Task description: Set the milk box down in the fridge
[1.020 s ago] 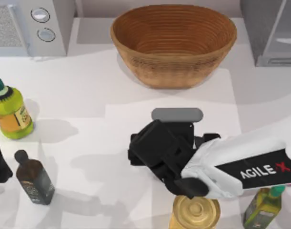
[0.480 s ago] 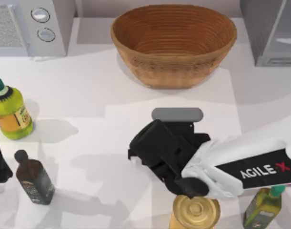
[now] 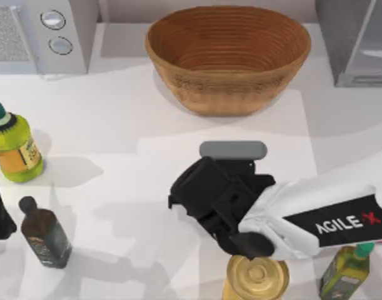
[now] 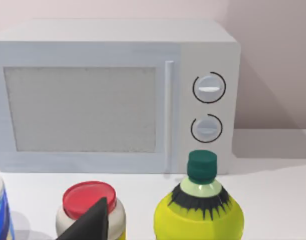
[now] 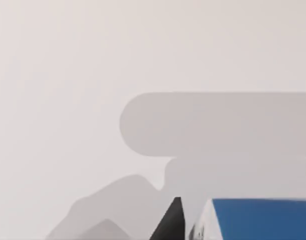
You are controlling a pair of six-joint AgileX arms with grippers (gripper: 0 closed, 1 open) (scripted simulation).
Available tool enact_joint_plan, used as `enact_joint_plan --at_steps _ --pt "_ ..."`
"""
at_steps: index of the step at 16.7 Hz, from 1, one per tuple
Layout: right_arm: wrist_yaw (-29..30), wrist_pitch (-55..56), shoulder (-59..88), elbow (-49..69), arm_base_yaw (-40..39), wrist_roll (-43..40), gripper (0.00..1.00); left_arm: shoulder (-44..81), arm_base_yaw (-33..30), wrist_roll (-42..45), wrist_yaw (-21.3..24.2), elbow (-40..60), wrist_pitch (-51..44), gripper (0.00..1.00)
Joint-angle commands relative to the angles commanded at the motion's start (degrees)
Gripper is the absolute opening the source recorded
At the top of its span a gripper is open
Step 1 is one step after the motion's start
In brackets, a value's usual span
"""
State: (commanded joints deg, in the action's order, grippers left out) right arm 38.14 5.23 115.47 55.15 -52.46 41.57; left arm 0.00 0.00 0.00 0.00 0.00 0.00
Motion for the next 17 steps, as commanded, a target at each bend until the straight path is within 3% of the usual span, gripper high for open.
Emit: enact_joint_plan --at_steps 9,17 --pt "0.1 -2.1 -1.4 1.5 -0.7 -0.4 0.0 0.0 0.0 0.0 0.0 0.0 0.0 1.0" --pt "1.2 -28.1 -14.6 15.8 -2.1 0.3 0.0 0.0 0.0 0.0 0.0 0.0 0.0 1.0"
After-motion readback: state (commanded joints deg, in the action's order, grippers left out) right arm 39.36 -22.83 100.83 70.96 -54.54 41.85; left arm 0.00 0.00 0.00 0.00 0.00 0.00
